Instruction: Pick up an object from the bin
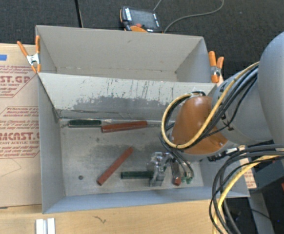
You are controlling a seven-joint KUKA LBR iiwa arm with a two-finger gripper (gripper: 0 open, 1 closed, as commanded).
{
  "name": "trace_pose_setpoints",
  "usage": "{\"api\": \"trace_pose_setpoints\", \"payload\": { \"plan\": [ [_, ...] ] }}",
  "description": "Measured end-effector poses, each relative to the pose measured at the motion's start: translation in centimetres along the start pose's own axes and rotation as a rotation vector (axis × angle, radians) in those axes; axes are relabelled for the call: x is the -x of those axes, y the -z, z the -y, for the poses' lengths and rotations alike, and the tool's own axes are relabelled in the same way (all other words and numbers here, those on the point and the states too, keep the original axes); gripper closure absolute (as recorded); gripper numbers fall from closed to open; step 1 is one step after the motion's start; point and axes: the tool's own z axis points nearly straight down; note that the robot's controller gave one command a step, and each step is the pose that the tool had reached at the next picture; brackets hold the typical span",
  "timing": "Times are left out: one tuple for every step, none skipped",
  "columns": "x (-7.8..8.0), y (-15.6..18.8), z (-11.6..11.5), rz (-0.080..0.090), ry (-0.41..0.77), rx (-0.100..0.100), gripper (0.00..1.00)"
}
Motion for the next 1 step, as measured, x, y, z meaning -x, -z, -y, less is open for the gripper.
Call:
{"api": "trace_pose_setpoints", "payload": {
  "plan": [
    [0.44,14.15,0.43,0.009,0.014,0.0,1.0]
  ]
}}
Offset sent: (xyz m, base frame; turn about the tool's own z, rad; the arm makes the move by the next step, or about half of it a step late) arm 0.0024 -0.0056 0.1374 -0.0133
